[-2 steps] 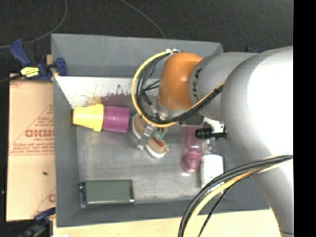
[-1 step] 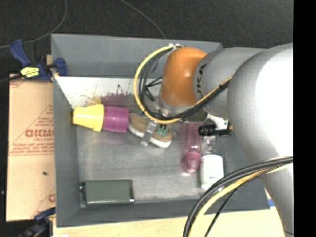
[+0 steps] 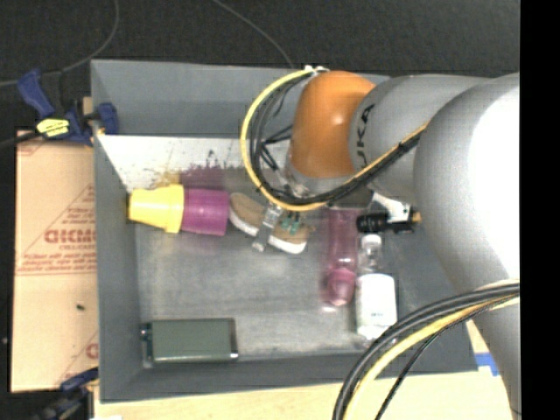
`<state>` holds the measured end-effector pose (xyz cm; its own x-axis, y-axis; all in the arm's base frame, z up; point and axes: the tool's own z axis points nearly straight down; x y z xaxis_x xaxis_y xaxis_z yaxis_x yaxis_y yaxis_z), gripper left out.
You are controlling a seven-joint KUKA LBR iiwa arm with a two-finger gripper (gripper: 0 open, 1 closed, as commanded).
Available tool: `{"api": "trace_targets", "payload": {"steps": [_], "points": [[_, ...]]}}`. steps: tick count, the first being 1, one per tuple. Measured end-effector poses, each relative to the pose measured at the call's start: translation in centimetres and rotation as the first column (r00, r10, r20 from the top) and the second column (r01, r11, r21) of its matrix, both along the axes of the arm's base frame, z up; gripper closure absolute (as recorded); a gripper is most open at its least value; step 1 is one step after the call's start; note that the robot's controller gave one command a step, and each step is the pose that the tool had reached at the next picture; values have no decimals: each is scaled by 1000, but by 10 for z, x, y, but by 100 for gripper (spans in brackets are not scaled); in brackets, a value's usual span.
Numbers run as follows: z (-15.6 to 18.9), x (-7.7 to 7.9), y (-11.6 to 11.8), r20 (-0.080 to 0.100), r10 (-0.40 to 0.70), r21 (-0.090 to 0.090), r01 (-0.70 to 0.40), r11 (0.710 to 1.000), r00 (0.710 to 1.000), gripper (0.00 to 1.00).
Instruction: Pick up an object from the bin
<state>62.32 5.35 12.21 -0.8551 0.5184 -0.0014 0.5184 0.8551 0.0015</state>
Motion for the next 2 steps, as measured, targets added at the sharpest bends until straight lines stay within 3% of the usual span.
{"api": "trace_targets", "payload": {"steps": [2], "points": [[30,2,0,7,2,1,-2,1000,1000,100]]}}
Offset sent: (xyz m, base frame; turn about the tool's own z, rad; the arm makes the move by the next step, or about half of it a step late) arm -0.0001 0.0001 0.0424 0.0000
